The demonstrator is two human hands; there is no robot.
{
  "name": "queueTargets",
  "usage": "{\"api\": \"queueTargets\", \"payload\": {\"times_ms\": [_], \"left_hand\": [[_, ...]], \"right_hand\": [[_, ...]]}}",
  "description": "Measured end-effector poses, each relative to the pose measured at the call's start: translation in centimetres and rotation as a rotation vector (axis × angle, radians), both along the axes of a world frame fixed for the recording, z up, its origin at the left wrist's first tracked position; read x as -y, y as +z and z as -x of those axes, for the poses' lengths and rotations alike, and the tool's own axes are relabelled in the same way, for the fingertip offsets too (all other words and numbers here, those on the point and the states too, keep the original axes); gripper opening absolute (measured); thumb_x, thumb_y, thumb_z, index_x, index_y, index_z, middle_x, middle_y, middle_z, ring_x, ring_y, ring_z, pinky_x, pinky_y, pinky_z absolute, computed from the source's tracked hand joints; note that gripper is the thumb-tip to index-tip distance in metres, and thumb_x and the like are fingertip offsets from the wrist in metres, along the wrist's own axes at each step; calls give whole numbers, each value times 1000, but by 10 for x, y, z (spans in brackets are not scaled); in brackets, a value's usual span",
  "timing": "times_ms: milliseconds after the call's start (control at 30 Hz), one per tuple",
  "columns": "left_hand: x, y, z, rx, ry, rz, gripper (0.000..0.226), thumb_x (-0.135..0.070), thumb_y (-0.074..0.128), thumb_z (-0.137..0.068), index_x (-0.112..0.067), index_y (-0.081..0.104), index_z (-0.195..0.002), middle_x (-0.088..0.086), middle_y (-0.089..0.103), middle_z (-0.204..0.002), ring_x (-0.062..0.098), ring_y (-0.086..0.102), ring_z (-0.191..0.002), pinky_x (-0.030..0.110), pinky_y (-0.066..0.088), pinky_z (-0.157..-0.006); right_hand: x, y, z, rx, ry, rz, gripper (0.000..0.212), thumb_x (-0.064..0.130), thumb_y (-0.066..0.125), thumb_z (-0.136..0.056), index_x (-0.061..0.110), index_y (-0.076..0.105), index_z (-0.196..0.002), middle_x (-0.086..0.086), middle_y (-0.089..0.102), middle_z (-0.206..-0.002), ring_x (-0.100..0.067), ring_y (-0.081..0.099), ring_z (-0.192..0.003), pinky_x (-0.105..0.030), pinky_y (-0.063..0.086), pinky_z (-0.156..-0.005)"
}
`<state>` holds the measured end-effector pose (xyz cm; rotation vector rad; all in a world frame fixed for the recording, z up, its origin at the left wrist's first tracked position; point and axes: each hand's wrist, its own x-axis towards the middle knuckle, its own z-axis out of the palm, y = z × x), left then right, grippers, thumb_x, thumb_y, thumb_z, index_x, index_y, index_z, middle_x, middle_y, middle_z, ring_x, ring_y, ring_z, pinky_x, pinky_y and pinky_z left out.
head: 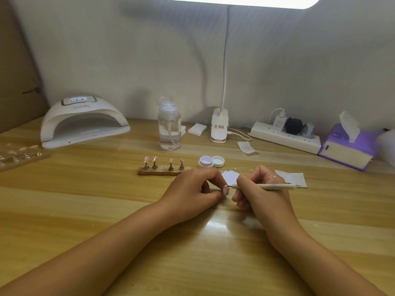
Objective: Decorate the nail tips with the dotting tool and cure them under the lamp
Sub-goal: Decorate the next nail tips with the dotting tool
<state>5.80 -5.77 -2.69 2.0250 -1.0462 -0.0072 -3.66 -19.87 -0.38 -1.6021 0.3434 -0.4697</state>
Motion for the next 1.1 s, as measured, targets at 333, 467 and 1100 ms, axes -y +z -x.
{"api": "queueTargets", "payload": {"times_ms": [333, 467, 1100], "left_hand": [[0, 0, 0, -4, -3, 1, 19, -14, 72, -82, -32, 67, -81, -29, 67, -86, 6, 55, -61, 22, 41, -61], [0, 0, 0, 0, -1, -1, 19, -14, 72, -82, -33, 67, -81, -28, 67, -85, 6, 56, -60, 24, 43, -62], [-1, 2, 0, -21, -11, 8, 17, -15, 73, -83, -32, 69, -82, -29, 67, -87, 3, 54, -59, 17, 39, -59]], "right_hand": [[1, -2, -1, 15, -9, -26, 21, 1, 61, -82, 7, 48, -67, -13, 65, -53, -12, 55, -44, -19, 46, -44], [1, -2, -2, 11, -6, -6, 20, 2, 61, -82, 7, 48, -68, -13, 66, -54, -12, 56, -44, -19, 47, -44], [17, 10, 2, 146, 13, -450, 22, 12, 56, -94, 18, 52, -73, 0, 55, -49, -7, 47, -41, -15, 41, -40]]}}
